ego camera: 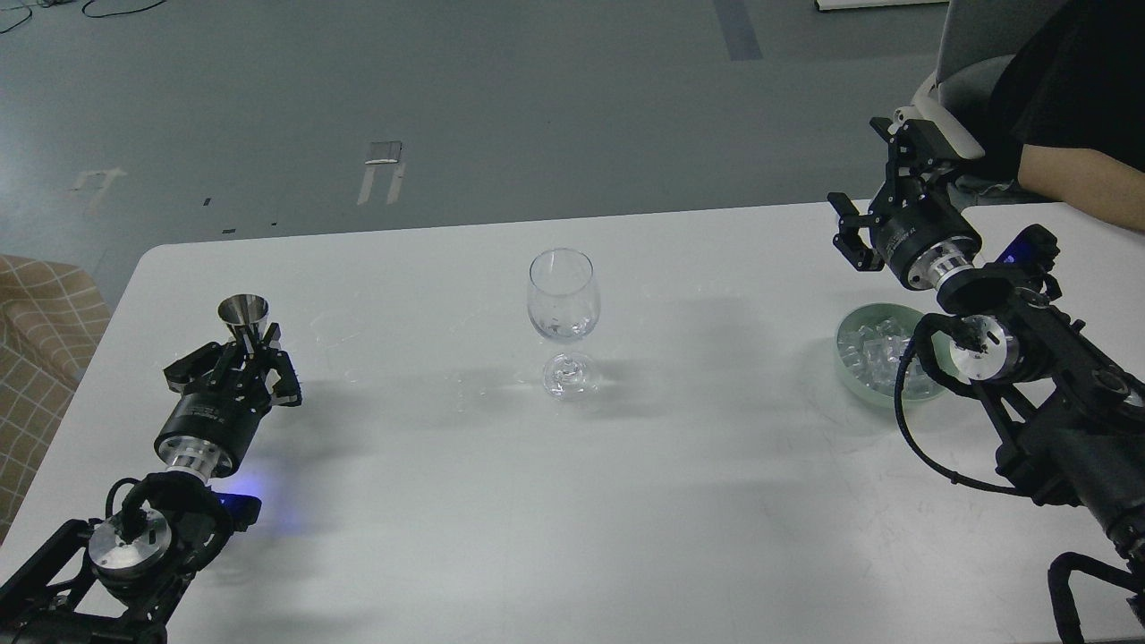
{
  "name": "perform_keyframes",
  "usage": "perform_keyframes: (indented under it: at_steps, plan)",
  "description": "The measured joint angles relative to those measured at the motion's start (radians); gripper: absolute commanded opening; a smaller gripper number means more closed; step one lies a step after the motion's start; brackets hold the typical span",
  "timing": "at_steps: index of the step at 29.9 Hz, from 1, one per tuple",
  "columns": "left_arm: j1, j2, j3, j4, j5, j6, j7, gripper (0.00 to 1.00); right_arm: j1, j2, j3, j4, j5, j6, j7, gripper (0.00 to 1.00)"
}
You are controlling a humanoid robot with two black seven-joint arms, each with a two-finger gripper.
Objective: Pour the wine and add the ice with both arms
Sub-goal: 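Lower the jigger with the left gripper back onto the table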
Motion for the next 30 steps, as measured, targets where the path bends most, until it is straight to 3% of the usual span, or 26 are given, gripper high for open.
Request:
perform_keyframes:
  at_steps: [16,30]
  plan:
    - [-0.003,-0.005,-0.001,0.014,0.003,0.026,0.003,0.0,-0.001,-0.003,0.0,0.0,0.0,-0.001,0.0,1.0]
    - [-0.003,-0.022,0.0,0.028,0.003,0.031,0.004,0.12,-0.002,-0.006,0.0,-0.001,0.0,-0.001,0.002,1.0]
